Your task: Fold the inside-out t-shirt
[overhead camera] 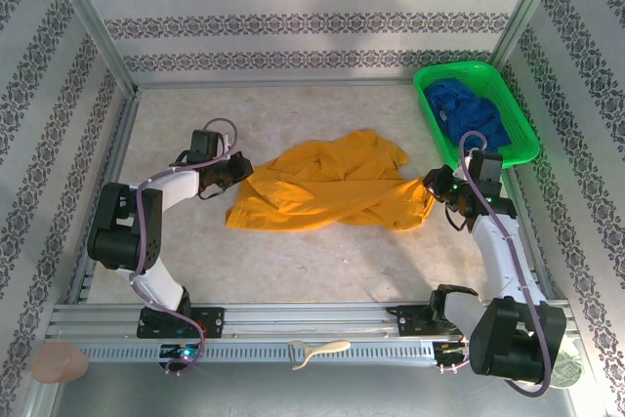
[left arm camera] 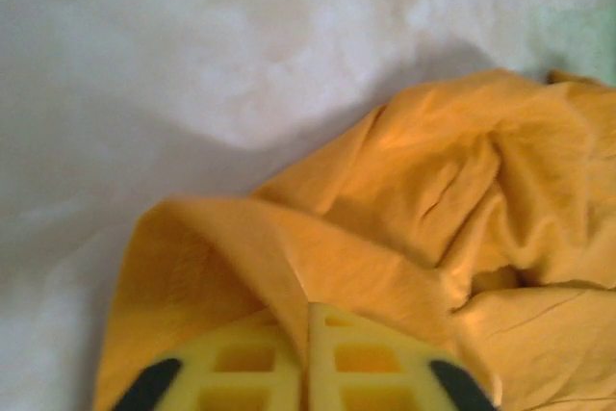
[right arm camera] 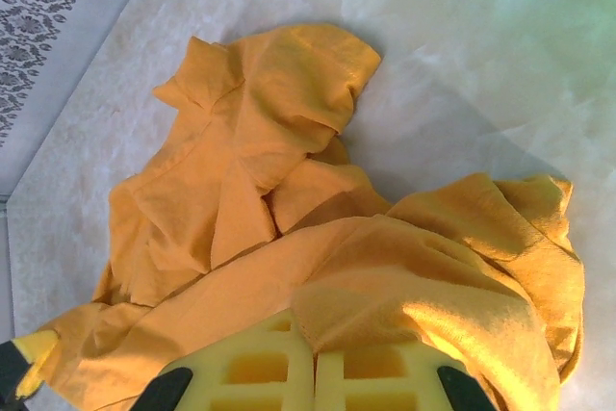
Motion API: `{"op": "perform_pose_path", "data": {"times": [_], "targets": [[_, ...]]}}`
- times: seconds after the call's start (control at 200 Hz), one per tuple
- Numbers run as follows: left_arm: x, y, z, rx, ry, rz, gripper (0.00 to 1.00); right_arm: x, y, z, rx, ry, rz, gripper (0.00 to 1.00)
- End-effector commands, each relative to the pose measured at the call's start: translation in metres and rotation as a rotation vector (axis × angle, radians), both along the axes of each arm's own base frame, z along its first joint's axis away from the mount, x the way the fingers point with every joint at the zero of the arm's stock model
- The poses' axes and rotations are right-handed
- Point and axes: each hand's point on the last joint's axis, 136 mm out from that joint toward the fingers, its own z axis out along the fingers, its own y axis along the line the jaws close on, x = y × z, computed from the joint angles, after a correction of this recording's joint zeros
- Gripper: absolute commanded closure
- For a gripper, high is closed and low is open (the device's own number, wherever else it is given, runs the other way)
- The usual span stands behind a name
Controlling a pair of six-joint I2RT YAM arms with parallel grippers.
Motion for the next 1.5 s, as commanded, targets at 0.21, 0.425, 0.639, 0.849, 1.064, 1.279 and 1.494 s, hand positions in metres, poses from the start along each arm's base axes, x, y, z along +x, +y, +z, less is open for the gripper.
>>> {"op": "perform_pose_path", "data": {"times": [0.21,0.425,0.639,0.849,1.064,1.279,1.494], "targets": [[0.060,-0.027,0.063,-0.184,-0.108,0.012,1.00,0.009,-0.011,-0.007,-0.044,0.008,-0.042,1.00],[0.072,-0.030,0.033,-0.129,-0.047,0.010,0.46,0.014,-0.016,-0.011,-0.057,0.014,-0.064,1.00],[0.049,-0.011,0.021,0.008,-0.027,0.034,0.41,0.016,-0.016,-0.011,-0.056,0.011,-0.064,1.00],[0.026,-0.001,0.008,0.087,-0.023,0.010,0.41,0.017,-0.015,-0.009,-0.055,0.007,-0.056,1.00],[0.021,-0.006,-0.008,0.088,0.028,-0.045,0.41,0.019,-0.014,-0.010,-0.045,0.007,-0.057,1.00],[0.022,-0.018,-0.022,0.070,0.067,-0.092,0.42,0.017,-0.014,-0.013,-0.041,0.010,-0.060,1.00],[0.029,-0.023,-0.013,0.056,0.028,-0.102,0.91,0.017,-0.014,-0.010,-0.041,0.005,-0.062,1.00]]}}
